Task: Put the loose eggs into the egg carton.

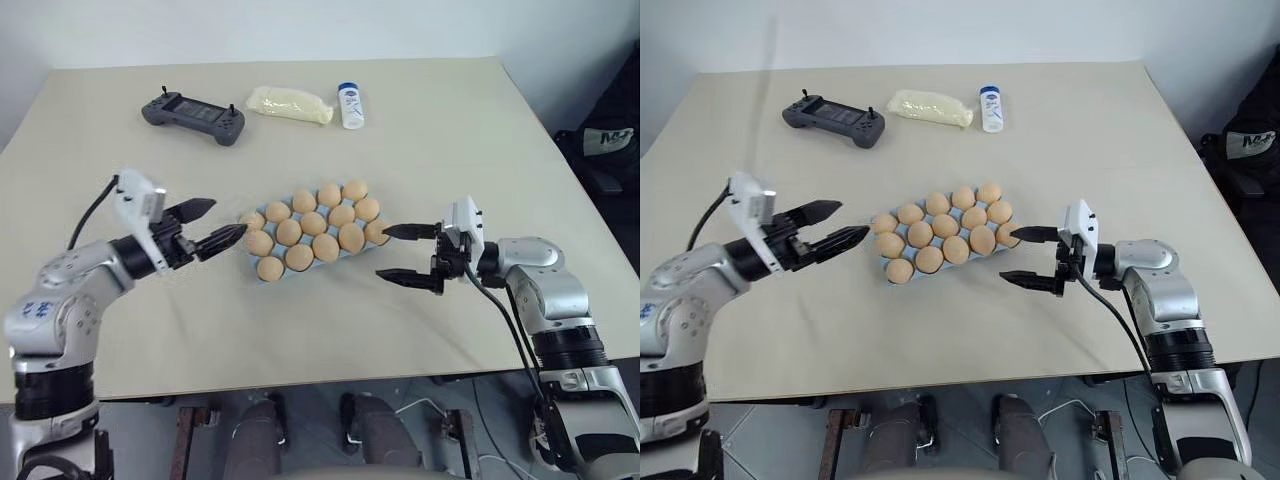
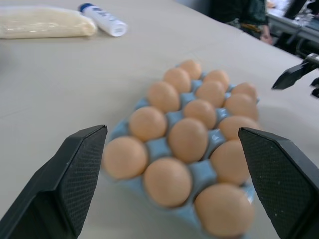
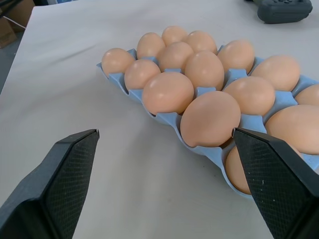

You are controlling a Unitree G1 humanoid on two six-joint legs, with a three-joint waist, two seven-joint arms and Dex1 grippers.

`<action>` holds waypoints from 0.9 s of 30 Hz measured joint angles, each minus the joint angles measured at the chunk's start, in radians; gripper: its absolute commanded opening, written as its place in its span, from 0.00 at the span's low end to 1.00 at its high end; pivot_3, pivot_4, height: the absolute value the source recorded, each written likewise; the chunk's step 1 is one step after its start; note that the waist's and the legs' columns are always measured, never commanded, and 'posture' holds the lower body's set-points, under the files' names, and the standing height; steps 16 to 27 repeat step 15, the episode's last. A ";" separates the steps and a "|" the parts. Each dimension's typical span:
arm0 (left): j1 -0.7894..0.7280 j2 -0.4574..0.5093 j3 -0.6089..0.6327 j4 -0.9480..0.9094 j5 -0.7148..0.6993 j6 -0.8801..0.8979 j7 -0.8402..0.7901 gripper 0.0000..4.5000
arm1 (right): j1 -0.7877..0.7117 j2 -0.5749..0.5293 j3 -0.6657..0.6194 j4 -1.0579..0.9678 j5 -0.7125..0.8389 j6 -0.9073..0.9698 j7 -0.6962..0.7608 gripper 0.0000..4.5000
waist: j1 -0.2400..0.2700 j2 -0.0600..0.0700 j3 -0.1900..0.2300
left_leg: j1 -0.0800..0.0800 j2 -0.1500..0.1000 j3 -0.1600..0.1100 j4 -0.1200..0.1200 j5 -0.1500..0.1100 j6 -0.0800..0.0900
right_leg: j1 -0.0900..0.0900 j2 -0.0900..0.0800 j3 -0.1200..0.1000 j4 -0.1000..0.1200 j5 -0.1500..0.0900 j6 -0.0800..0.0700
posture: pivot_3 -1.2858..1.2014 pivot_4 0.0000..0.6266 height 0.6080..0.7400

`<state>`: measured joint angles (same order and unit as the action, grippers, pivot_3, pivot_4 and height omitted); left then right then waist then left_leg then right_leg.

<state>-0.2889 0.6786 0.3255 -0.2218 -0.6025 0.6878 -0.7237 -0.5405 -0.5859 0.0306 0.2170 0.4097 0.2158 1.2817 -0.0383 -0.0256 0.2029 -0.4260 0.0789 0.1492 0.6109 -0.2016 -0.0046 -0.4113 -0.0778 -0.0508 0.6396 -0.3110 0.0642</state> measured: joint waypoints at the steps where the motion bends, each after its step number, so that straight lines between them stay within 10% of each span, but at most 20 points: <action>1: 0.033 0.010 0.012 0.000 0.002 -0.022 -0.019 1.00 | -0.007 0.000 -0.001 0.010 0.000 -0.002 0.000 1.00 | -0.001 0.000 0.000 | 0.000 0.000 0.000 0.000 0.000 0.000 | 0.000 0.000 0.000 0.000 0.000 0.000 | 0.52 0.24 1.00; 27: 0.147 0.039 0.070 0.006 0.018 -0.172 -0.066 1.00 | -0.043 0.004 -0.006 0.062 -0.006 -0.022 0.001 1.00 | 0.001 0.000 0.000 | 0.000 0.001 0.000 -0.006 0.000 -0.001 | -0.002 -0.002 -0.002 -0.003 -0.001 -0.003 | 0.52 0.24 1.00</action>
